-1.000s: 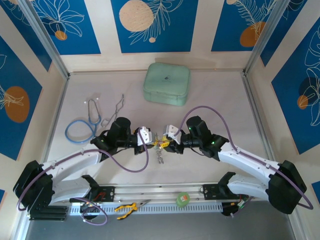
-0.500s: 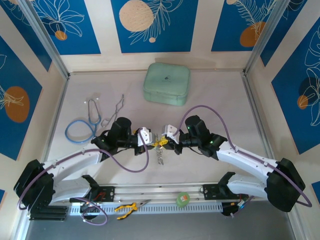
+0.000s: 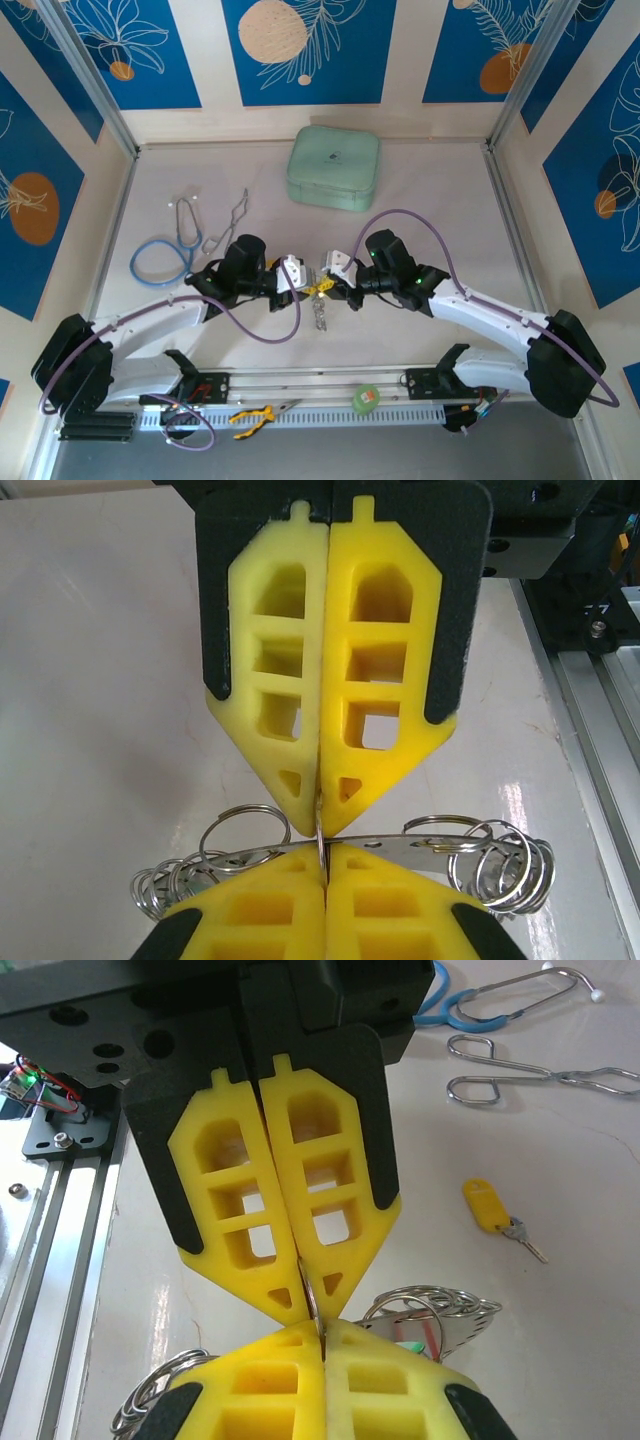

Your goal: Put the keys on the keyring

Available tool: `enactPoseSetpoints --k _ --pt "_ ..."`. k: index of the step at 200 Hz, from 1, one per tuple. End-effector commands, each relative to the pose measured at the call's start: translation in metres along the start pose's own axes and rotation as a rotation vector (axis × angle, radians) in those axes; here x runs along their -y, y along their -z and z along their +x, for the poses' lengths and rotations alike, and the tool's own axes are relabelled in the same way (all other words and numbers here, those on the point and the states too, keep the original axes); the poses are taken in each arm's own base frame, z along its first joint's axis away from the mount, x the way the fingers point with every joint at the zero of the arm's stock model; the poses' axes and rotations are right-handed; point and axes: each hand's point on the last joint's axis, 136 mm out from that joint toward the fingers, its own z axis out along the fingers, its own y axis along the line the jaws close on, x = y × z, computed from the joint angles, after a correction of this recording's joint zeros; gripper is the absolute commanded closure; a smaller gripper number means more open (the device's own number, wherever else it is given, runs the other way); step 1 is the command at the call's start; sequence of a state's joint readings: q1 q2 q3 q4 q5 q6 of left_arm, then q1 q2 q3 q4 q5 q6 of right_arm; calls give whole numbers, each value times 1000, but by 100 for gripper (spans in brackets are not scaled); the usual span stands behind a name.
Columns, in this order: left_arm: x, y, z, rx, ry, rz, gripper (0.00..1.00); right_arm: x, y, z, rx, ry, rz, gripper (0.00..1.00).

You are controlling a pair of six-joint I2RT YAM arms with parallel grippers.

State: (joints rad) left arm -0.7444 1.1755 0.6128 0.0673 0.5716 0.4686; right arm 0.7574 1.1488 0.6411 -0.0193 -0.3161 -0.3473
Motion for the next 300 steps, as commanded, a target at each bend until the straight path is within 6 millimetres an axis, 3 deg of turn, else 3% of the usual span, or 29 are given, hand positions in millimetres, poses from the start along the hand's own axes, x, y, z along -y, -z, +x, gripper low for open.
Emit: enactPoseSetpoints --k 1,47,79,99,130,159,191,227,259,300 --pt "-7 1 -30 87 -58 -16 93 -15 -1 -24 63 46 -85 100" --pt "-10 0 -30 88 -61 -28 88 -14 -2 -22 54 38 -85 100" --pt "-11 0 -30 89 -69 -36 100 -14 -3 -21 42 32 -87 100" --pt "-11 2 -31 92 -79 -44 100 -10 -1 -19 40 29 -57 100" --pt "-8 8 -31 88 -67 -50 100 7 21 -24 102 -34 30 71" --pt "-6 17 -32 69 -38 -66 100 20 46 -27 159 -98 108 67" --pt "-6 33 -26 11 1 -117 100 38 52 -27 166 -173 197 67" --pt "-13 63 -14 -89 70 -255 100 55 39 -41 160 -286 177 67" --pt "-24 98 -2 -159 145 -430 100 102 14 -44 54 -570 288 67" --pt "-27 126 15 -232 193 -552 100 122 -39 -33 -217 -630 290 66"
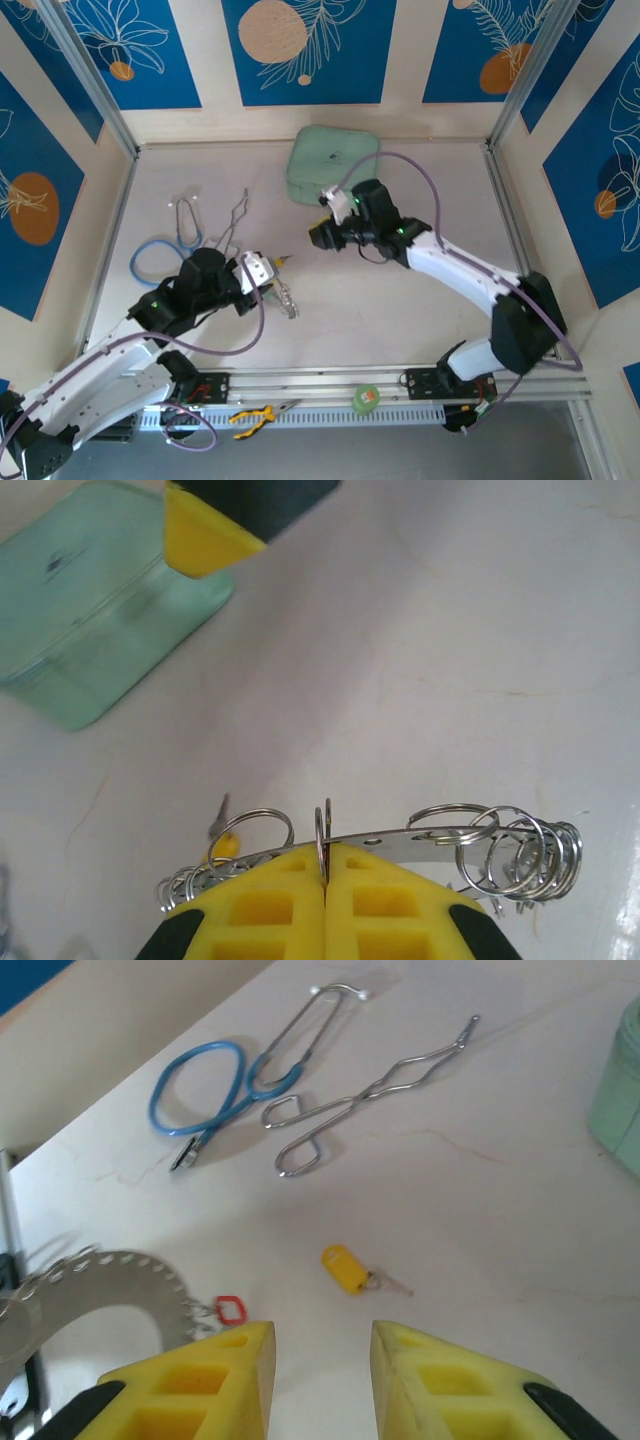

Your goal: Put the keys on the keyring

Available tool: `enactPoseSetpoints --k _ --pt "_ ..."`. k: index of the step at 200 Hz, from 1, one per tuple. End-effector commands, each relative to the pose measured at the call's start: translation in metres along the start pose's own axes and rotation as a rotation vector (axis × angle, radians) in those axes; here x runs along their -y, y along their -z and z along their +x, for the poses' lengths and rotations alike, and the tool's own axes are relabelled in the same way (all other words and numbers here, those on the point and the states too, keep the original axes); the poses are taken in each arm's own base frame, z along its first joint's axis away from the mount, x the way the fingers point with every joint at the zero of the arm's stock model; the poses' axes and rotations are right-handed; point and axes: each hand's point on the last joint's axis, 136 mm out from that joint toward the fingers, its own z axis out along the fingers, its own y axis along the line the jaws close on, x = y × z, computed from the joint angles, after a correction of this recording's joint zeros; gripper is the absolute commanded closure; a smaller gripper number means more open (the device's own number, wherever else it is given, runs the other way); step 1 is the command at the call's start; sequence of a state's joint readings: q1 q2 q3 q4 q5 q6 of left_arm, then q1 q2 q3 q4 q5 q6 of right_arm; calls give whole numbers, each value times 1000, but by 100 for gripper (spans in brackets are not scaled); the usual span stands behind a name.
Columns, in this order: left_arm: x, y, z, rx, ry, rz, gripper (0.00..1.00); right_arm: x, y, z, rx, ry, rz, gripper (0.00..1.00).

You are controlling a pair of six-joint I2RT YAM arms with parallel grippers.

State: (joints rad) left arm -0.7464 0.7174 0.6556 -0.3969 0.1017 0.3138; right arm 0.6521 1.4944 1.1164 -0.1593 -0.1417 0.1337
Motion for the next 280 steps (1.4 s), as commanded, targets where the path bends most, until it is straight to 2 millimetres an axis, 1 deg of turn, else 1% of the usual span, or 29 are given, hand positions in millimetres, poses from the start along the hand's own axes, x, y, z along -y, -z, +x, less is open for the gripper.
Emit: enactPoseSetpoints --k 1,10,27,42,57,76,93,133,160,206,240,280 --pt "-18 15 14 -80 46 -115 100 3 -27 24 -199 -69 82 66" --pt "-22 17 20 -103 40 -139 100 0 -40 26 -239 -93 88 65" --pt "-26 21 28 -133 27 -173 100 -4 -66 34 -309 -197 98 63" --pt "-26 23 33 -144 5 -180 100 -2 -85 44 -370 -250 160 62" --pt "-25 26 37 -156 -26 -178 100 3 -97 53 -411 -309 231 61" --pt "-24 27 40 -165 -56 -176 100 9 -110 65 -444 -405 277 61" --pt "-21 27 38 -150 -74 -163 100 10 -120 73 -467 -451 294 61" --pt "-18 27 37 -139 -99 -143 100 17 -133 88 -497 -509 352 63" --pt "-17 26 36 -125 -100 -140 100 24 -137 92 -497 -521 392 65" --pt "-16 23 36 -117 -103 -138 100 28 -147 97 -508 -541 405 68" --pt "-16 22 36 -117 -108 -133 100 28 -153 101 -517 -551 401 71" --pt "-15 21 35 -107 -109 -131 100 22 -160 103 -531 -546 379 75"
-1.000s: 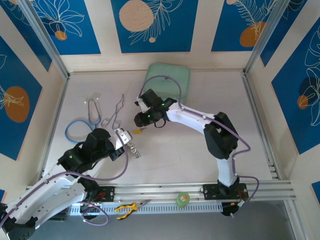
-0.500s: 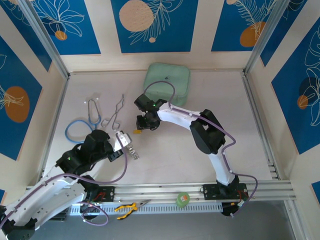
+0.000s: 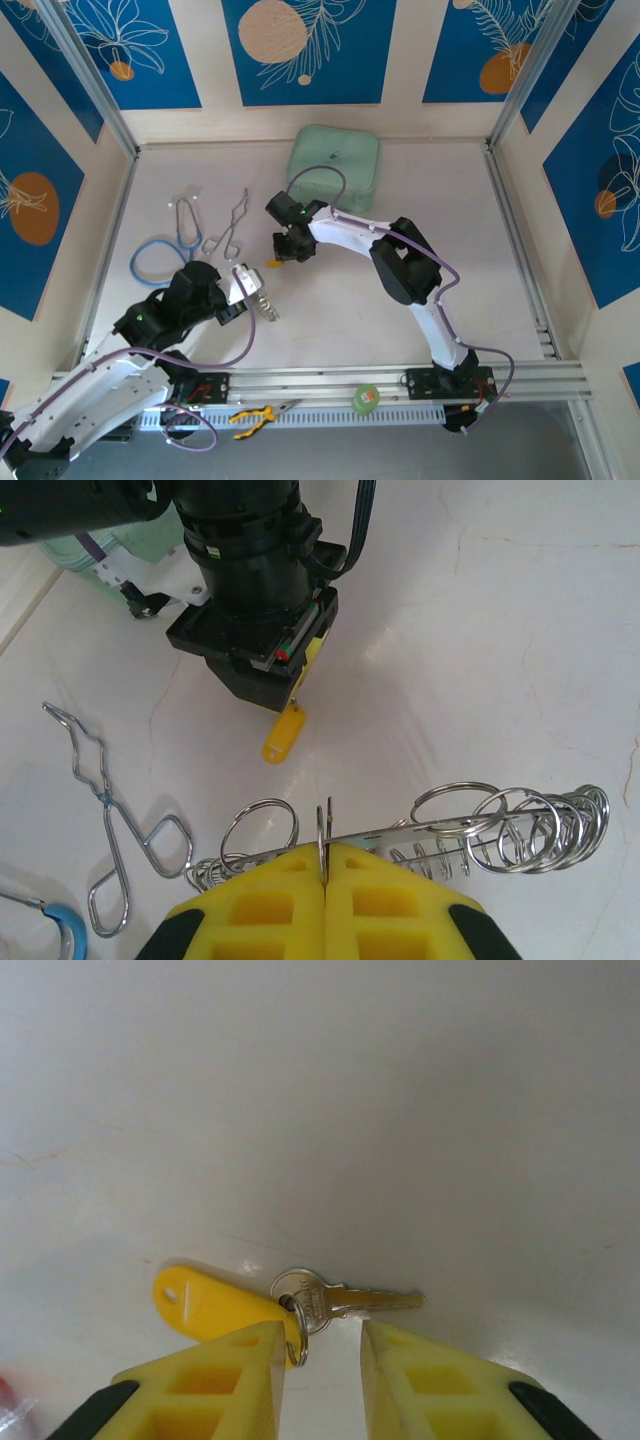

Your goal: Put the keys on the keyring

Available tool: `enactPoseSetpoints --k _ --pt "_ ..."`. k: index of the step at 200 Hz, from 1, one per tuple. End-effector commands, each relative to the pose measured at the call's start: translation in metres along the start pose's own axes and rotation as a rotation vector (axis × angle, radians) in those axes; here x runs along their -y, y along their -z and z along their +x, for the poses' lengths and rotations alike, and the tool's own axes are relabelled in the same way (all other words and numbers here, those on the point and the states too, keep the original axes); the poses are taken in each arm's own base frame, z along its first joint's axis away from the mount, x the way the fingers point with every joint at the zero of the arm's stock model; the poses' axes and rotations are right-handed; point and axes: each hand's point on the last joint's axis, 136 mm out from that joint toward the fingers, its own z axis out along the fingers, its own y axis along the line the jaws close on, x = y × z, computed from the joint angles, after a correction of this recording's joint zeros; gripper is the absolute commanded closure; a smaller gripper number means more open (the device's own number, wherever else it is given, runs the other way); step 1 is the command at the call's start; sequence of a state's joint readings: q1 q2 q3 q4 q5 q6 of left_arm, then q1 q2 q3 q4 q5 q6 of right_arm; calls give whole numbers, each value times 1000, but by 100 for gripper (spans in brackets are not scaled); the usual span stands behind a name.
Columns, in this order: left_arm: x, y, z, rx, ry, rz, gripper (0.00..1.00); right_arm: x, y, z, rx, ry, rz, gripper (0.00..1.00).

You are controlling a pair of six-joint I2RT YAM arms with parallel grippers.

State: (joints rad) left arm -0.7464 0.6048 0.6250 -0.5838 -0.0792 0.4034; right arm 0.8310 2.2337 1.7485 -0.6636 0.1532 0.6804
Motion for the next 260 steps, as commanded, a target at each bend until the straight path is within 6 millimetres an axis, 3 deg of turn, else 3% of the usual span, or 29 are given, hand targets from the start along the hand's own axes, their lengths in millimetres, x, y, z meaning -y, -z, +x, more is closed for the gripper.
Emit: enactPoseSetpoints --k 1,135,174,200,224,260 --pt "-3 1 -12 59 -21 -6 100 -12 1 1 -14 -1 -22 75" --pt "-5 2 -15 63 -27 -13 100 -11 -7 4 -39 -11 -4 83" --pt "-5 2 -15 63 -28 -14 100 -13 -1 1 -14 6 6 100" --pt "-4 2 -15 64 -27 -11 100 -16 18 -6 55 53 26 100" --pt "-2 0 -18 81 -23 1 100 -16 51 -10 160 110 20 100" --pt "9 -6 -38 176 26 80 100 10 109 3 344 253 12 100"
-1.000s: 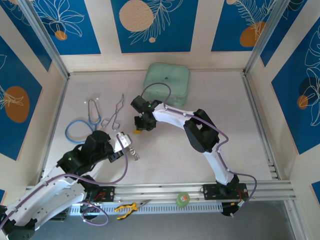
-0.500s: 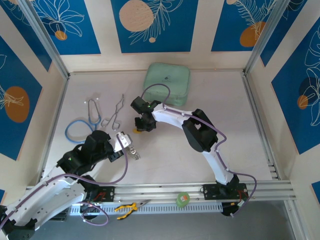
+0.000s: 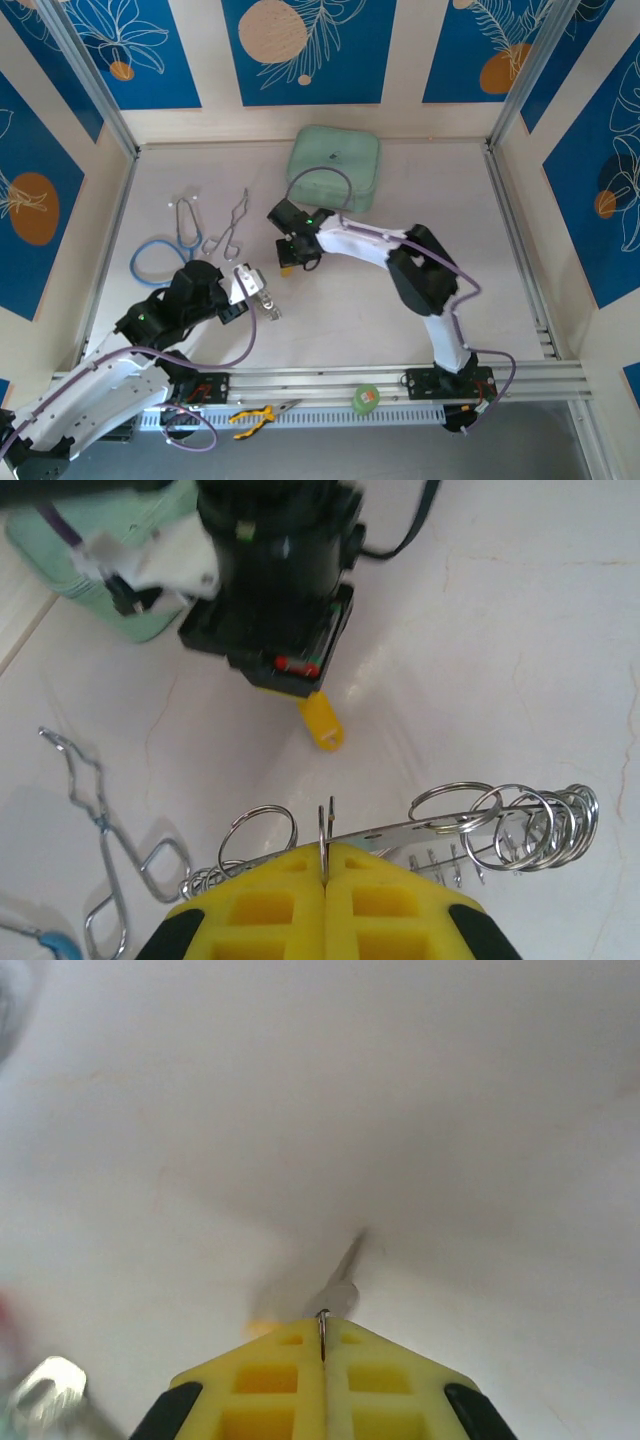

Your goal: Put the keys on the keyring

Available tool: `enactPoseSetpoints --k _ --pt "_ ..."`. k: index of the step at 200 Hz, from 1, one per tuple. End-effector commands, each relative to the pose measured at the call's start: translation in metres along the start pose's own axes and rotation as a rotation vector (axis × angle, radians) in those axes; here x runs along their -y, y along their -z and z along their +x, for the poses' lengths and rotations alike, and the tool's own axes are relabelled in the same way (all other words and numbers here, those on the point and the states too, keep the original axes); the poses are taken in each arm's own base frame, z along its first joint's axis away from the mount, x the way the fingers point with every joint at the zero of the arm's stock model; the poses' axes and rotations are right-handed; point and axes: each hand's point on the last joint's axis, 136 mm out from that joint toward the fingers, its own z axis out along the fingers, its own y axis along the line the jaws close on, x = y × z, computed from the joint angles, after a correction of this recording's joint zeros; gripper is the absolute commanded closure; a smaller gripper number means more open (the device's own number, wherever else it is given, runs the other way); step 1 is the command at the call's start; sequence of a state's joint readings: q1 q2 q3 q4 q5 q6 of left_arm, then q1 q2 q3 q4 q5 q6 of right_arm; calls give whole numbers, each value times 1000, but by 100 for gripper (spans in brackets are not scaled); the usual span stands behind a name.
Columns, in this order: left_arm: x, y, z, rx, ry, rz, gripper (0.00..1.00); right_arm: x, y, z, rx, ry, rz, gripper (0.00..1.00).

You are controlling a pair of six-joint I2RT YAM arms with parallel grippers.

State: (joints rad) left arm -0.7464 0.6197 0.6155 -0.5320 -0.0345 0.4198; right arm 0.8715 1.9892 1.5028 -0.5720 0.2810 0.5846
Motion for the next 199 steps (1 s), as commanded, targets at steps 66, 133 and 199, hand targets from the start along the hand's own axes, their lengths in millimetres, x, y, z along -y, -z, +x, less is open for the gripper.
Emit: enactPoseSetpoints --k 66,133,199 --pt "26 -34 -65 261 154 229 100 12 137 45 371 478 -414 100" --pt "52 -57 -80 293 164 426 100 8 181 79 388 627 -578 100" --pt "64 -64 -83 247 233 530 100 -9 188 87 342 710 -630 100"
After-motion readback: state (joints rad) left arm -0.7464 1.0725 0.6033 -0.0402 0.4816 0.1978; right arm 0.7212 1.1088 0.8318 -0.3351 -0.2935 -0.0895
